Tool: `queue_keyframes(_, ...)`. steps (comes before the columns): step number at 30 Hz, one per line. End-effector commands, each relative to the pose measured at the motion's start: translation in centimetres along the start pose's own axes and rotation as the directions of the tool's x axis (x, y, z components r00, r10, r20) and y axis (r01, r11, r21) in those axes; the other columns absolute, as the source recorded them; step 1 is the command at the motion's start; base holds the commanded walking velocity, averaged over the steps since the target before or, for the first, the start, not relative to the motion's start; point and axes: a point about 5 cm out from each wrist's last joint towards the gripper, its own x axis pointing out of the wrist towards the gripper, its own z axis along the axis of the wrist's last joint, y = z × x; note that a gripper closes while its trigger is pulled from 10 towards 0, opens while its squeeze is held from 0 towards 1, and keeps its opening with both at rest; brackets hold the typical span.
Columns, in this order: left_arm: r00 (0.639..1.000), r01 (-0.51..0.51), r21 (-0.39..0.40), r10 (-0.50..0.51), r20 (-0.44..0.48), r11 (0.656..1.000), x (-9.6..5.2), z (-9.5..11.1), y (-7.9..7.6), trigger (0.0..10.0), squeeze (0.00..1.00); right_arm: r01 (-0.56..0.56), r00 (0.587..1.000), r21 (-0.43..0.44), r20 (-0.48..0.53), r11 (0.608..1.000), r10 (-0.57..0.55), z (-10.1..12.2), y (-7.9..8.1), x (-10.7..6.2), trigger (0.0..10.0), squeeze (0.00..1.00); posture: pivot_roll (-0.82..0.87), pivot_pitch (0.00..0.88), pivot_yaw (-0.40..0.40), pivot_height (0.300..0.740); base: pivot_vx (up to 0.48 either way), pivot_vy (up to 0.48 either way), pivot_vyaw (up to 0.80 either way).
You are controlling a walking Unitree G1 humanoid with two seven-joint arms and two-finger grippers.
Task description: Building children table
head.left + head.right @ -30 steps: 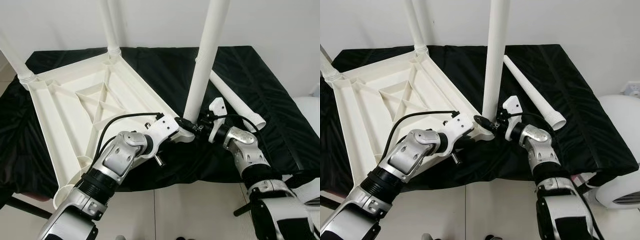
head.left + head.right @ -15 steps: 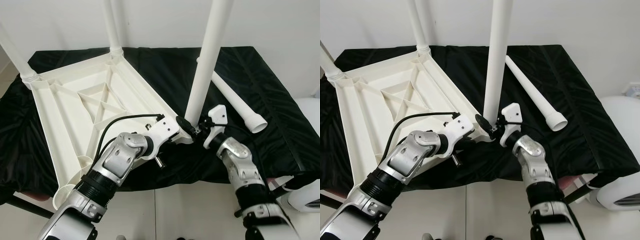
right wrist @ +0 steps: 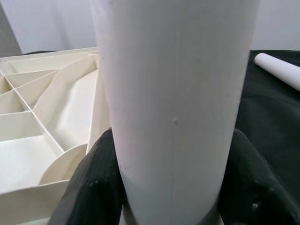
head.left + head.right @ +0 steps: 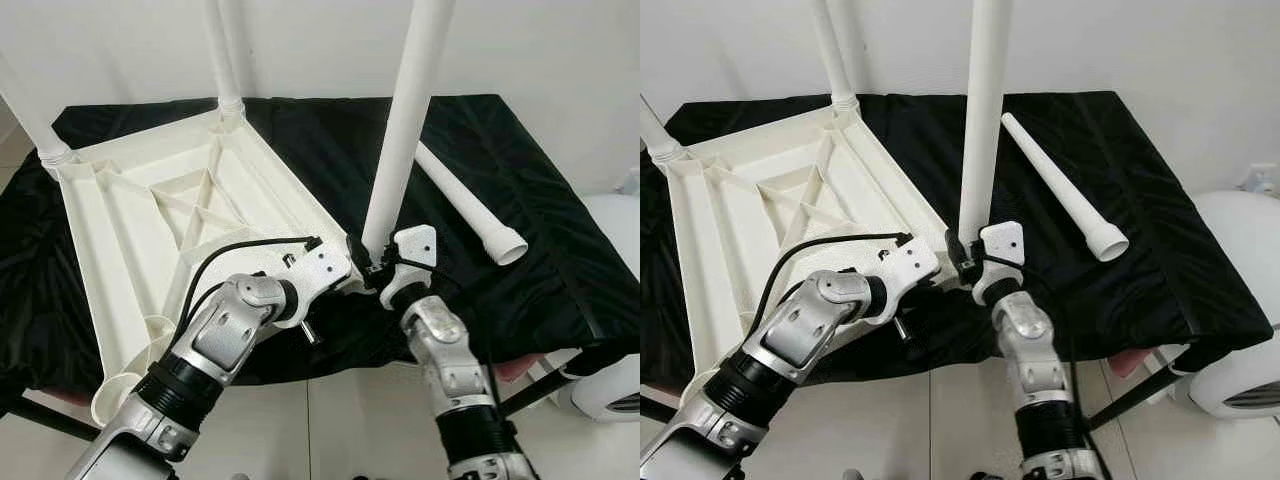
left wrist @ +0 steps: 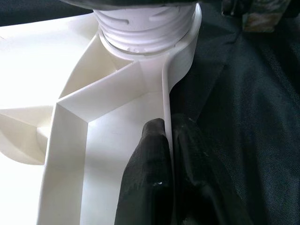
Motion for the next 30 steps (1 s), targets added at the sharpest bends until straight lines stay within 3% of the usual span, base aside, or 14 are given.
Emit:
queue_keyframes(1,0.998,0.051,-0.003,-0.051,-0.038,0.999,0.9,-0.7,-1.5,10.0,0.0,0.022,1.0,0.058,0.004,0.998,-0.023,0.1,1.7,0.3,0.0,0.0,-0.11,0.129,0.045,0.74,0.0,0.0,0.0)
queue_keyframes(9,0.999,0.037,-0.014,-0.037,-0.032,0.999,1.0,-0.5,-1.3,10.0,0.0,0.113,0.993,0.051,-0.025,0.992,-0.111,-0.3,2.2,0.2,0.0,0.0,-0.11,0.125,0.042,0.74,0.0,0.0,0.0)
queue_keyframes(12,0.999,0.032,-0.014,-0.032,-0.03,0.999,1.0,-0.5,-1.3,10.0,0.0,0.148,0.989,0.061,-0.032,0.987,-0.146,-0.2,3.3,0.0,0.0,0.0,-0.11,0.118,0.036,0.74,0.0,0.0,0.0)
queue_keyframes(13,0.999,0.03,-0.014,-0.03,-0.029,0.999,1.0,-0.4,-1.3,10.0,0.0,0.157,0.987,0.056,-0.033,0.986,-0.156,-0.1,3.5,0.0,1.0,0.0,-0.11,0.118,0.036,0.74,0.0,0.0,0.0)
queue_keyframes(16,0.999,0.027,-0.015,-0.027,-0.029,1.0,1.0,-0.4,-1.2,10.0,0.0,0.157,0.987,0.064,-0.038,0.985,-0.155,0.0,3.7,0.0,1.0,0.0,-0.11,0.118,0.036,0.74,0.0,0.0,0.0)
queue_keyframes(17,0.999,0.023,-0.015,-0.024,-0.029,1.0,1.0,-0.4,-1.1,10.0,0.0,0.145,0.989,0.071,-0.035,0.987,-0.142,0.1,3.6,0.0,10.0,0.0,-0.11,0.11,0.03,0.74,0.0,0.0,0.0)
queue_keyframes(18,0.999,0.021,-0.015,-0.021,-0.029,1.0,1.0,-0.4,-1.1,10.0,0.0,0.141,0.99,0.054,-0.027,0.988,-0.14,0.2,3.2,0.0,10.0,1.0,-0.11,0.11,0.029,0.74,0.0,0.0,0.0)
queue_keyframes(30,1.0,0.011,-0.015,-0.012,-0.028,1.0,1.0,-0.4,-0.8,10.0,0.0,0.061,0.998,0.019,0.001,0.998,-0.061,1.0,0.8,0.1,10.0,1.0,-0.11,0.099,0.025,0.74,0.0,0.0,0.0)
